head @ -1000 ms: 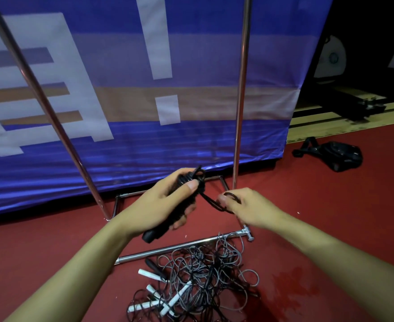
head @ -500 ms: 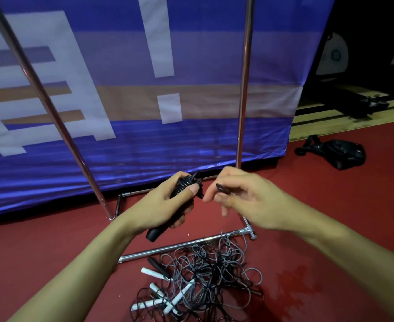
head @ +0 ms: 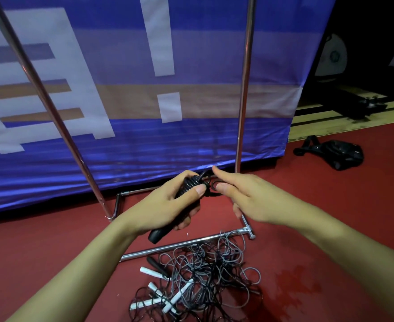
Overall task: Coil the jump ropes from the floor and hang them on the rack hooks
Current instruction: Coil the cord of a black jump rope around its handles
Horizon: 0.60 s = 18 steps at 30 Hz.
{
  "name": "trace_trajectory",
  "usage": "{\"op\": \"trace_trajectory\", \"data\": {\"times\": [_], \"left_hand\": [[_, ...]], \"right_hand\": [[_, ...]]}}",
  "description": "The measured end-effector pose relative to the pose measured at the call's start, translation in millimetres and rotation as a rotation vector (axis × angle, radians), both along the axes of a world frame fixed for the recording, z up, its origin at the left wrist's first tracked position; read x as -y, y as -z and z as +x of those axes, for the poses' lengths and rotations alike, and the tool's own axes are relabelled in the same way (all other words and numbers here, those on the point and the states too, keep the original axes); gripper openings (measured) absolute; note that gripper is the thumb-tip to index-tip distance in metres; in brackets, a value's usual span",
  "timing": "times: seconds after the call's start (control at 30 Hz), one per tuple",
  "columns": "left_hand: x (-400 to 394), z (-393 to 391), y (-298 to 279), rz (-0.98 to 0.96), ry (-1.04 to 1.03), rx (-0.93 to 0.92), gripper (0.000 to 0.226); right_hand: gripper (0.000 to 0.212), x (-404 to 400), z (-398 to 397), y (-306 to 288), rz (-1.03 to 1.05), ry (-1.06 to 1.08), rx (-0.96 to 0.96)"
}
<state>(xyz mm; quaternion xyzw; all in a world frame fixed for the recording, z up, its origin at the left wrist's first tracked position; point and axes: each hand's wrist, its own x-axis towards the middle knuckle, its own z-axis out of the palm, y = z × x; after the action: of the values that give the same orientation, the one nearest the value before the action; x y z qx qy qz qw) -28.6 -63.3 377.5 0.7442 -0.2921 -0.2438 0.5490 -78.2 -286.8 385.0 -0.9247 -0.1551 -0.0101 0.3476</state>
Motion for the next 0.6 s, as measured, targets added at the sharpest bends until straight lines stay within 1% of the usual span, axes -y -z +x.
{"op": "trace_trajectory", "data": {"times": [0.07,0.13,0.2,0.23,0.3,0.33,0.4,0.5,0.6], "left_hand": [[0.6,-1.3,-1.3,0.011,0.016,0.003,0.027],[-0.5,-2.0,-2.2,0.029,0.036,0.007,0.025],[-1.3,-3.0,-2.6,0.049,0.054,0.031,0.025],[-1.7,-3.2,-2.3,0.055,0.059,0.05,0.025],[-2.0,-3.7,-2.2,0.073,0.048,0.119,0.023],[-2.2,-4.0,-2.5,0.093,0.033,0.166,0.022],[-2.1,-4.7,-2.6,0.139,0.018,0.248,0.02],[-4.0,-5.5,-0.9,0.189,0.022,0.336,0.021],[-3.5,-8.1,-2.3,0.192,0.033,0.352,0.02]], "right_hand": [[0.054,1.7,2.0,2.4,-0.059,-0.025,0.167],[0.06,2.7,3.5,2.6,-0.074,-0.034,0.193],[0.063,0.9,1.6,1.3,-0.022,-0.046,0.157],[0.055,-1.0,0.7,1.4,0.008,-0.051,0.133],[0.027,-3.6,1.4,4.1,0.053,-0.027,0.074],[0.02,-4.3,2.0,5.5,0.07,-0.011,0.031],[0.017,-3.3,2.5,6.8,0.086,-0.018,-0.034],[0.019,-3.1,-1.5,2.2,0.075,-0.059,-0.096],[0.016,-3.4,-4.4,0.8,0.077,-0.102,-0.095]]}}
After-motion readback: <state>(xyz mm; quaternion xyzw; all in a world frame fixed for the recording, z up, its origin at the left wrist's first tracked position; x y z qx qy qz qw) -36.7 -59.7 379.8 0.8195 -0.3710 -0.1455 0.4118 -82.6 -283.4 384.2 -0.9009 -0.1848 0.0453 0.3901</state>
